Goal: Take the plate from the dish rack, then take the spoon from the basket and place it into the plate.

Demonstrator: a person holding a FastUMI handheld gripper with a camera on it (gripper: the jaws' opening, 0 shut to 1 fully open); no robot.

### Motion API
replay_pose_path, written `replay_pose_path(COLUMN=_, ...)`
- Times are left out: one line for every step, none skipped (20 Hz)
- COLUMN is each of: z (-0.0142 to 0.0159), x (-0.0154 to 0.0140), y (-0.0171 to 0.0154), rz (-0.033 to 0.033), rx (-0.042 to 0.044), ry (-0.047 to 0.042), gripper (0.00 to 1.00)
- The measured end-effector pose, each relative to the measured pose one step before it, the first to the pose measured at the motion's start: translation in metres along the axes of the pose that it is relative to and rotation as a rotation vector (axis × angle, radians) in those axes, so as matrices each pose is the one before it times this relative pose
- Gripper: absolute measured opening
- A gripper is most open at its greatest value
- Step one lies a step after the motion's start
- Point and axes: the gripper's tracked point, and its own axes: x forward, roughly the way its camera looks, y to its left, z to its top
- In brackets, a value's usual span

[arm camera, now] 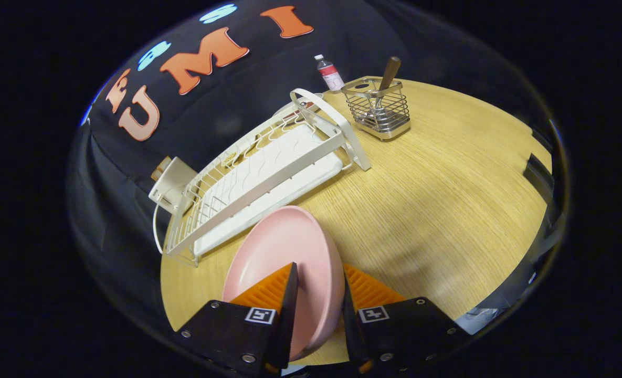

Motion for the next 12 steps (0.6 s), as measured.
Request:
replay_pose_path(z=-0.00128, x=0.00257, y=-0.00251, rz=-0.02155, rx=-0.02775, ry=0.00798, gripper=0.47)
replay_pose_path(z=-0.00068, x=0.0019, y=-0.00256, rz=-0.01647, rx=-0.01739, ry=0.00781, gripper=0.54)
replay_pose_path(z=-0.00047, x=0.00369, y=-0.00479, rz=-0.0241, rx=-0.02726, ry=0.00442, gripper=0.57)
replay_pose_path(z=0.00036, x=0.0026, y=-0.00456, rz=-0.0255, rx=-0.03521, ry=0.00093, gripper=0.57)
replay_pose_path(z=0.00089, x=0.00035, y=-0.00091, rz=-0.00605, rx=-0.02786, ry=-0.00288, gripper=0.57)
replay_pose_path(z=0.00228, x=-0.001, y=-0.00148, rz=-0.0102, rx=-0.02024, ry=-0.00165, gripper=0.56)
replay_pose_path(z=0.00505, x=-0.00298, y=-0.00216, rz=-0.00161, rx=-0.01295, ry=-0.00981, gripper=0.56)
replay_pose_path(z=0.00929, x=-0.00347, y=-0.00243, rz=0.0013, rx=-0.00183, ry=-0.01902, gripper=0.57)
replay_pose_path(z=0.01039, x=-0.00456, y=-0.00525, rz=-0.00138, rx=-0.00108, ry=-0.02268, gripper=0.63)
replay_pose_path(z=0.01435, x=-0.0053, y=-0.00936, rz=-0.01157, rx=-0.00402, ry=-0.03019, gripper=0.69)
replay_pose_path(z=0.01593, x=-0.00242, y=-0.01074, rz=-0.01319, rx=-0.00512, ry=-0.03565, gripper=0.73)
replay_pose_path(z=0.01715, x=-0.00359, y=-0.01265, rz=-0.01663, rx=-0.00167, ry=-0.03852, gripper=0.8)
